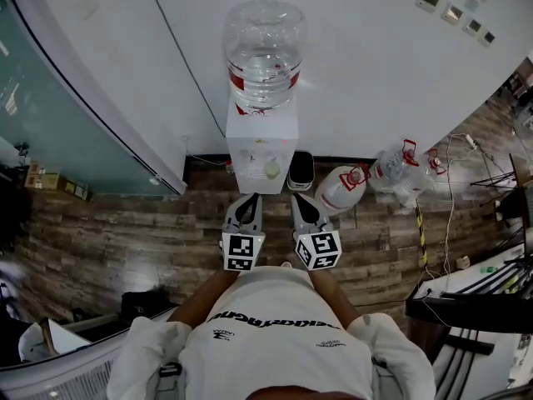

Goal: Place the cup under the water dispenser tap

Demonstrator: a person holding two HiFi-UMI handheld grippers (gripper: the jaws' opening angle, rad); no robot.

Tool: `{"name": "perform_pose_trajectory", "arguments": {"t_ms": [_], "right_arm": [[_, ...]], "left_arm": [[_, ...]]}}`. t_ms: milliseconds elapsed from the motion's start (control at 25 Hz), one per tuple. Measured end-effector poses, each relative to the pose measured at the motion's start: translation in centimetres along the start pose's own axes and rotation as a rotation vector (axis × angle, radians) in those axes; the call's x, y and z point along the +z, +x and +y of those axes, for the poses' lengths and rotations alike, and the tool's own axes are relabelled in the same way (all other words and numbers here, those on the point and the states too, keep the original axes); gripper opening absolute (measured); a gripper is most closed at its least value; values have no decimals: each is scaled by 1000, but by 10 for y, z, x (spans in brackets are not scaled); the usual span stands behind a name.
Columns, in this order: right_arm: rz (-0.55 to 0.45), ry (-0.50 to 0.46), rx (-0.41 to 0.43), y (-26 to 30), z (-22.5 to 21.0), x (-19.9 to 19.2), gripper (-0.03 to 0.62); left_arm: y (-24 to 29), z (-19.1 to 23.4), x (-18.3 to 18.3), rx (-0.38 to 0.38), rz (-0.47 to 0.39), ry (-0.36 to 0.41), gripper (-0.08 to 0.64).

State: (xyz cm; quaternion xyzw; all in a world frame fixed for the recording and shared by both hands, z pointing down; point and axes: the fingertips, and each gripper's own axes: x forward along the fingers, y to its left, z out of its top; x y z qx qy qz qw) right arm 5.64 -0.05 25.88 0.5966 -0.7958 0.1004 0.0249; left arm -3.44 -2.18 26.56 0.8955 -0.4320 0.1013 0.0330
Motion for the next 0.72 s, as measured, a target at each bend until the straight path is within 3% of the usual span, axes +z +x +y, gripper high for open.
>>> {"name": "perform_pose_trajectory", "arguments": {"t_ms": [720], "right_arm": [[-13,-24,3,1,2,-1,-2]], "left_arm": [[-4,4,-5,-19,-22,-74,-3]]}}
